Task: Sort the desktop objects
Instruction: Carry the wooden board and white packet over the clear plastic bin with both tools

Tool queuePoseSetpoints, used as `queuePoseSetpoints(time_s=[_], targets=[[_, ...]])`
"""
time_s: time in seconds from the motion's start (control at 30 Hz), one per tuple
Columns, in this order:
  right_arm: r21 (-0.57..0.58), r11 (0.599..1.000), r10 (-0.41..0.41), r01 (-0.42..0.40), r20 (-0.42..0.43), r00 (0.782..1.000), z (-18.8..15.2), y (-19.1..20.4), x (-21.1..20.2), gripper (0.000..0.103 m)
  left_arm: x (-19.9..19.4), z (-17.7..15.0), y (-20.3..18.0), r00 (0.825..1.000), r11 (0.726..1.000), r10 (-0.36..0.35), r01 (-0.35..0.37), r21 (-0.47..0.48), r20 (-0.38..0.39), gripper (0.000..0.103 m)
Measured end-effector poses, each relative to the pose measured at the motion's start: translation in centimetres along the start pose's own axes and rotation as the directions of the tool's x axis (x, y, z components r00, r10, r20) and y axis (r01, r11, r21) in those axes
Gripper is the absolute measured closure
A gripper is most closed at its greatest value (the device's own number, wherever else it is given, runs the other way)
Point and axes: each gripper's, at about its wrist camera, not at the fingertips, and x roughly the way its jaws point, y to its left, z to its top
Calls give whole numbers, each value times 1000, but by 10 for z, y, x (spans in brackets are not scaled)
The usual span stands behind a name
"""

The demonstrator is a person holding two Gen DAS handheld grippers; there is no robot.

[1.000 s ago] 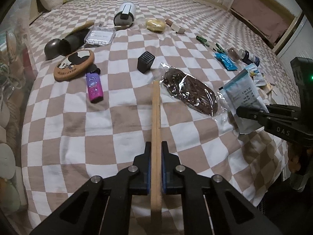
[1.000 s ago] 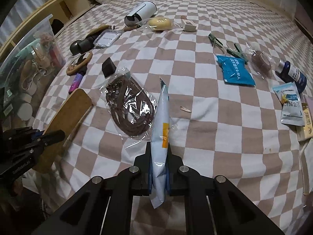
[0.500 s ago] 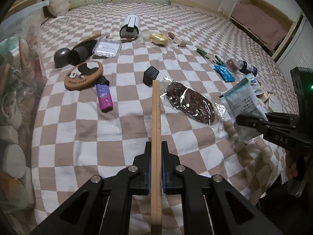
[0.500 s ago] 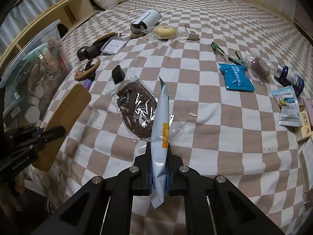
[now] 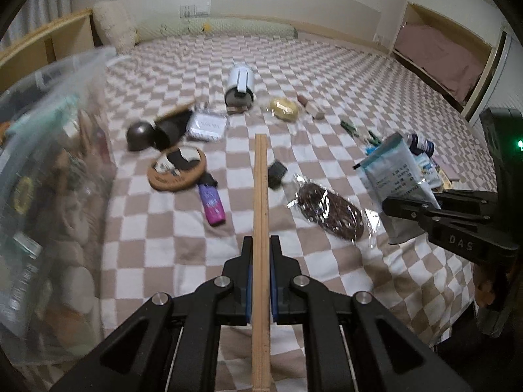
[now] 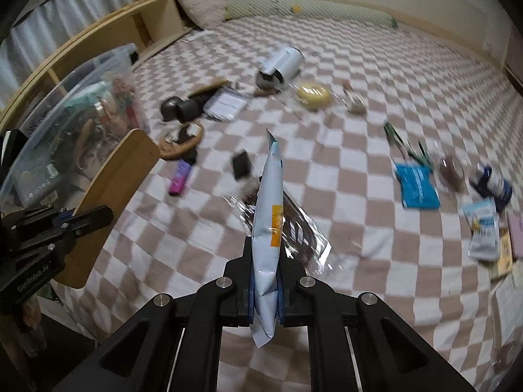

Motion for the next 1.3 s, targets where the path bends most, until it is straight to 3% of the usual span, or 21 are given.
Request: queuePoseSetpoints(time_s=[0.37, 0.63, 1.1, 1.3], targets=[[-95, 995, 50, -40, 102, 994, 52, 49, -28, 92, -55, 22, 26, 988, 997, 63, -56, -50, 143, 95], [-169, 982, 119, -88, 181, 976, 93, 96, -47, 92, -99, 38, 48, 961, 993, 95, -74, -88, 261, 95], [-265, 952, 214, -151, 230, 949, 146, 174, -53, 92, -149, 46, 97, 910, 974, 189, -126, -189, 368, 95], [-295, 939, 250, -176, 235, 939, 164, 203, -50, 92, -153, 41, 120, 904, 960, 223, -139, -243, 364, 95]])
